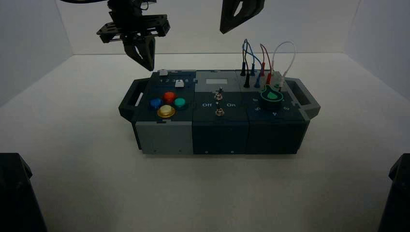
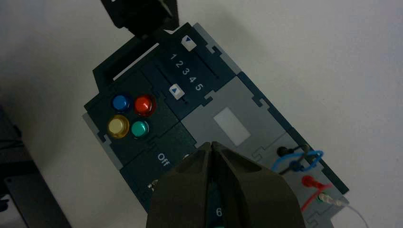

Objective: Move the top slider to position 2.

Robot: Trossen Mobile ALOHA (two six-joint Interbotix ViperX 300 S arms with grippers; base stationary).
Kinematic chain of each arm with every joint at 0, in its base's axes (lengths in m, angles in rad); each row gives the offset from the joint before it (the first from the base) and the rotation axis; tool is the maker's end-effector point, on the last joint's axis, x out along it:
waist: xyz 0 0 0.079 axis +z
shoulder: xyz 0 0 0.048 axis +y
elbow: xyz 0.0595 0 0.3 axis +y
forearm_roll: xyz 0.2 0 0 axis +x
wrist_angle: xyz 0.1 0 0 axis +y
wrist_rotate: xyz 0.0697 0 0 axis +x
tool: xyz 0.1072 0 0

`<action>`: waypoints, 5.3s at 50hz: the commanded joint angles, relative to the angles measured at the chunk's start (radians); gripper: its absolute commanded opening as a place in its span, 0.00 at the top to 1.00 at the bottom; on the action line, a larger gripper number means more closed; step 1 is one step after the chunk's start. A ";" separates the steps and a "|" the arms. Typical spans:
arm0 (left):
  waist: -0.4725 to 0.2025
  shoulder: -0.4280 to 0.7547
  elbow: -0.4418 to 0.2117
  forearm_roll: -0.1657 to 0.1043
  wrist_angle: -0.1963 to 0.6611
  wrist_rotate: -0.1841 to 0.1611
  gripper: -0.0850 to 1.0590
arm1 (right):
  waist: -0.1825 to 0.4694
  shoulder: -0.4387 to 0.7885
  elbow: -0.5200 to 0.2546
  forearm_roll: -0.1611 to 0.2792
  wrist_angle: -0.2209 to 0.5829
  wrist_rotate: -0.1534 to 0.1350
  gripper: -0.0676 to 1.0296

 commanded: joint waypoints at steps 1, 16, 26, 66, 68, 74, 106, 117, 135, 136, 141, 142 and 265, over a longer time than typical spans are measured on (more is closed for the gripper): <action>-0.002 -0.014 -0.032 0.002 -0.005 0.002 0.95 | 0.003 -0.006 -0.034 0.003 -0.012 -0.006 0.96; -0.006 0.000 -0.043 -0.002 -0.005 0.002 0.95 | 0.005 -0.006 -0.034 0.003 -0.014 -0.006 0.96; -0.006 0.014 -0.043 -0.003 -0.005 0.000 0.95 | 0.005 -0.008 -0.032 0.000 -0.014 -0.005 0.96; -0.032 0.041 -0.078 -0.005 0.003 -0.003 0.95 | 0.003 -0.009 -0.026 -0.003 -0.009 -0.006 0.96; -0.032 0.041 -0.078 -0.005 0.003 -0.005 0.95 | 0.003 -0.009 -0.025 -0.003 -0.009 -0.006 0.96; -0.035 0.048 -0.081 -0.006 0.008 -0.005 0.95 | 0.005 -0.009 -0.025 -0.003 -0.006 -0.005 0.96; -0.046 0.052 -0.086 -0.014 0.009 -0.005 0.95 | 0.005 -0.012 -0.018 -0.003 -0.003 -0.005 0.96; -0.046 0.055 -0.089 -0.012 0.009 -0.005 0.95 | 0.005 -0.011 -0.018 -0.003 -0.005 -0.006 0.96; -0.052 0.057 -0.092 -0.014 0.009 -0.005 0.95 | 0.003 -0.012 -0.011 -0.003 -0.003 -0.006 0.96; -0.052 0.057 -0.092 -0.015 0.011 -0.005 0.95 | 0.003 -0.012 -0.011 -0.003 -0.003 -0.005 0.96; -0.055 0.057 -0.094 -0.014 0.011 -0.005 0.95 | 0.005 -0.012 -0.011 -0.003 -0.003 -0.005 0.96; -0.055 0.057 -0.094 -0.015 0.011 -0.005 0.95 | 0.005 -0.012 -0.011 -0.003 -0.003 -0.006 0.96; -0.081 -0.035 -0.156 0.011 0.155 0.034 0.95 | 0.002 -0.051 -0.031 -0.048 0.097 -0.005 0.96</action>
